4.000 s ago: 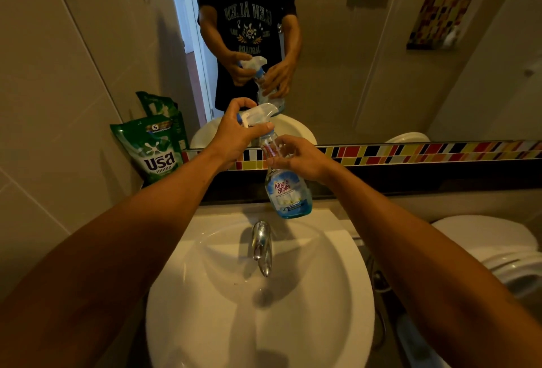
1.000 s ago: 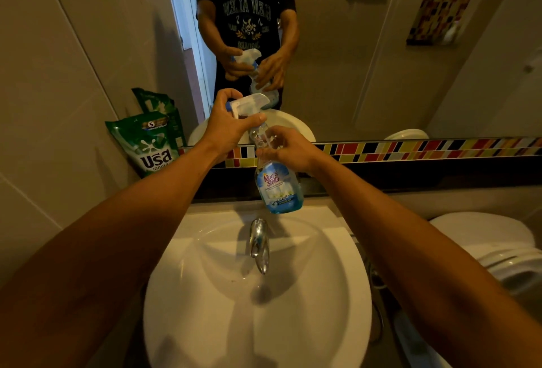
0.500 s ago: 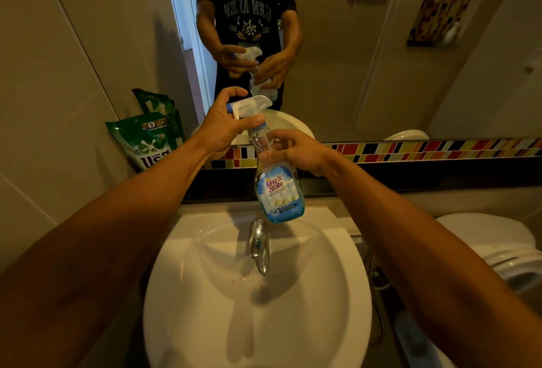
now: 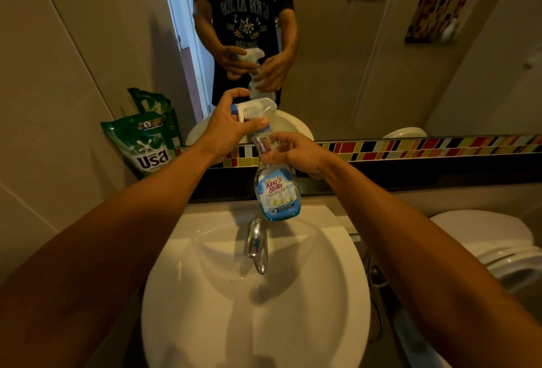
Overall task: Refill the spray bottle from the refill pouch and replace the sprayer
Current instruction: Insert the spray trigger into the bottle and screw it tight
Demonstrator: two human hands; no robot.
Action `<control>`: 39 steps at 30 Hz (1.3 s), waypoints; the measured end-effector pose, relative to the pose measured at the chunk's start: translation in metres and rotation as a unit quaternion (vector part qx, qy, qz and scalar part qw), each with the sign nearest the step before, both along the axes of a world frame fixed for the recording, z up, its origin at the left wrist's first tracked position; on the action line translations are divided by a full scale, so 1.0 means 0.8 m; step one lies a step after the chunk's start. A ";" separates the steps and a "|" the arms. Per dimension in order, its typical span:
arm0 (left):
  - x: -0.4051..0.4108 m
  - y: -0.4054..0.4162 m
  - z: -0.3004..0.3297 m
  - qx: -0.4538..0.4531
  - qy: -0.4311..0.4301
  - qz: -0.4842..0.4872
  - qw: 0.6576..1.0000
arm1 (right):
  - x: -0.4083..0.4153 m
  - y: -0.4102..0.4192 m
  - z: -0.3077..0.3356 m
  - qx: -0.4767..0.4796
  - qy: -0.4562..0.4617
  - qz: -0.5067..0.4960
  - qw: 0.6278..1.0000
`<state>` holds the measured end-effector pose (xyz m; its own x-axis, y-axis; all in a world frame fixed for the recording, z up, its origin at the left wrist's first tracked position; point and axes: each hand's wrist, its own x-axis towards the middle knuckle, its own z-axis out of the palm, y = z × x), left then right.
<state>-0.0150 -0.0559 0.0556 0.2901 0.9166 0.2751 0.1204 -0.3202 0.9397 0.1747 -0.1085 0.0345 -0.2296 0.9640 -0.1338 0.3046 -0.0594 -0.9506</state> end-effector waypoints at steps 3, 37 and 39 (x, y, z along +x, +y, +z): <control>0.006 -0.001 -0.006 -0.006 0.006 -0.008 1.000 | 0.002 0.002 -0.008 0.026 -0.016 -0.024 0.999; 0.176 0.023 -0.171 -0.273 0.013 -0.036 0.961 | 0.150 0.096 -0.101 0.004 -0.021 -0.135 0.991; 0.177 0.022 -0.170 -0.271 0.007 -0.032 0.962 | 0.145 0.090 -0.113 -0.006 0.003 -0.157 0.988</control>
